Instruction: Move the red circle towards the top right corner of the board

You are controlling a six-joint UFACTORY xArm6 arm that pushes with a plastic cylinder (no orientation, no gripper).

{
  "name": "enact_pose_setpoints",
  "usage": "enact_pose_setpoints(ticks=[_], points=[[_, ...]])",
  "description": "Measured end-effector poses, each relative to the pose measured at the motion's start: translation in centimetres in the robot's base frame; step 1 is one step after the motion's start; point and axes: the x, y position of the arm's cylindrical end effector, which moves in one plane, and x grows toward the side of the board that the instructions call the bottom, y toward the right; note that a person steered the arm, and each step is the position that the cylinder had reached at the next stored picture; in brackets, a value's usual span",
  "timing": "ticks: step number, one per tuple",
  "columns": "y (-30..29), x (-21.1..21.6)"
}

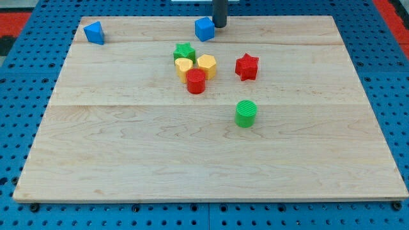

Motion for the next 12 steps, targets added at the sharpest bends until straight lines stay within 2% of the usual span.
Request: enact_pose_setpoints(ticks=[2, 3, 4, 5, 6, 7, 8, 9, 10, 12], points=[[0.8, -0.2], [0.9, -1.8], [3.2, -1.4], [7.0, 2.1], [13.1, 9.3], [8.9, 18.0], [4.1, 24.7], [-6.9, 23.6], [-12.9, 20.7], [-1.5, 17.0]])
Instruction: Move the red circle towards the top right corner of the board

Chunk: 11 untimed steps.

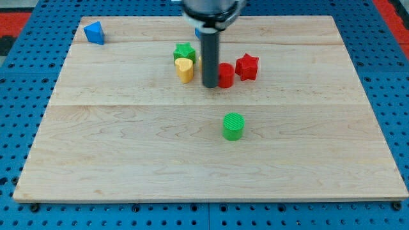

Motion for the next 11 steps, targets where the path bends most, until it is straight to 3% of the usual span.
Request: enact_pose_setpoints(ticks=[1, 2, 4, 5, 7, 11], points=[[3.2, -1.5], [3.6, 1.1], [5.1, -4.8], [8.6, -8.5], [7.3, -13.6], [13.6, -14.2]])
